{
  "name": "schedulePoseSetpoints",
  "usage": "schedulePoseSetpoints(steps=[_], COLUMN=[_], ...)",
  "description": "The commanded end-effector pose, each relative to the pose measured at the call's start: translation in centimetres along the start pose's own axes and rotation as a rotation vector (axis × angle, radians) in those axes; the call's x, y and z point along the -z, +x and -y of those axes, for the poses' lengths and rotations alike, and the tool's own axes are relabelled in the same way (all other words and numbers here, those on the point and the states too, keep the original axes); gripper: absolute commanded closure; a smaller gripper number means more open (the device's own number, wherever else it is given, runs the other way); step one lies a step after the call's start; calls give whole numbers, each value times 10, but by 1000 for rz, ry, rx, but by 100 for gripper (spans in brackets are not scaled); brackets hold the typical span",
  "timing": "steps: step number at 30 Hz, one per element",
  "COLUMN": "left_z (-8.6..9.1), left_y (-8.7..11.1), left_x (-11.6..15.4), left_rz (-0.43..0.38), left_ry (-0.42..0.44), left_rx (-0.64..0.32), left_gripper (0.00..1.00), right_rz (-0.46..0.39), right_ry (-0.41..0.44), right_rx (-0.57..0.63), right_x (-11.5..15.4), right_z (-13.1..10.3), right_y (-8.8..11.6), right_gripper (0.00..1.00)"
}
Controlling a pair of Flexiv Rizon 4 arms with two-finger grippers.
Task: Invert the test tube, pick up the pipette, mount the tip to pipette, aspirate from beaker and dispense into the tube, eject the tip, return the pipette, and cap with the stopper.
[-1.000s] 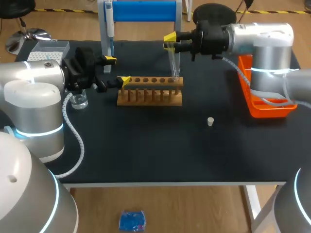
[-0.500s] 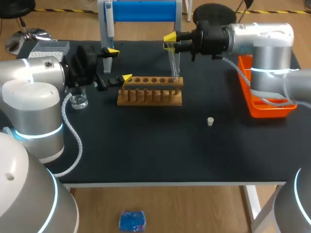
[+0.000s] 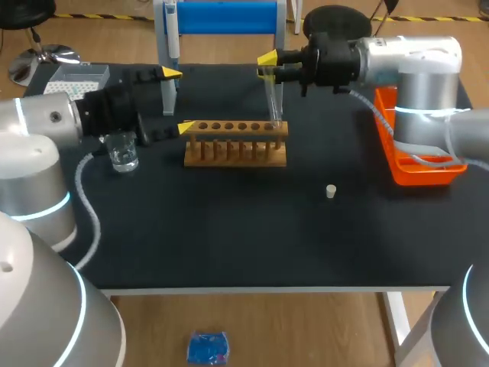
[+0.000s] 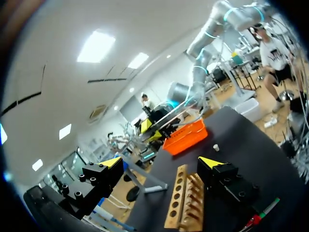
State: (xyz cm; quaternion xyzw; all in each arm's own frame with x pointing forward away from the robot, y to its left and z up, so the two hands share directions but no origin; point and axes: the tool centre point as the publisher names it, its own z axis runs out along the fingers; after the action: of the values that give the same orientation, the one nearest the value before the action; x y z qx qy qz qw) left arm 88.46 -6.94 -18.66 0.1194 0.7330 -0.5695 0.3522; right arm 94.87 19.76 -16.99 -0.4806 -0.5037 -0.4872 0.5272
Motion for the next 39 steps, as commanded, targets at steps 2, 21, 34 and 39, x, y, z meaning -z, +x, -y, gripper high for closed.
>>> schedulePoseSetpoints(steps=[2,21,34,39], left_z=[-5,44,41,41], left_y=[-2,-1,2,2], left_x=[3,-38,-53,-53], left_rz=[-6,-53,-79,-79], left_ry=[93,112,134,134], left_rx=[-5,-584,-636,-636], left_gripper=[0,0,0,0], right_rz=[1,1,1,1], right_ry=[0,0,0,0], right_rx=[1,1,1,1], right_x=[0,0,0,0], right_z=[0,0,0,0], right_y=[0,0,0,0], right_gripper=[100,100,100,100])
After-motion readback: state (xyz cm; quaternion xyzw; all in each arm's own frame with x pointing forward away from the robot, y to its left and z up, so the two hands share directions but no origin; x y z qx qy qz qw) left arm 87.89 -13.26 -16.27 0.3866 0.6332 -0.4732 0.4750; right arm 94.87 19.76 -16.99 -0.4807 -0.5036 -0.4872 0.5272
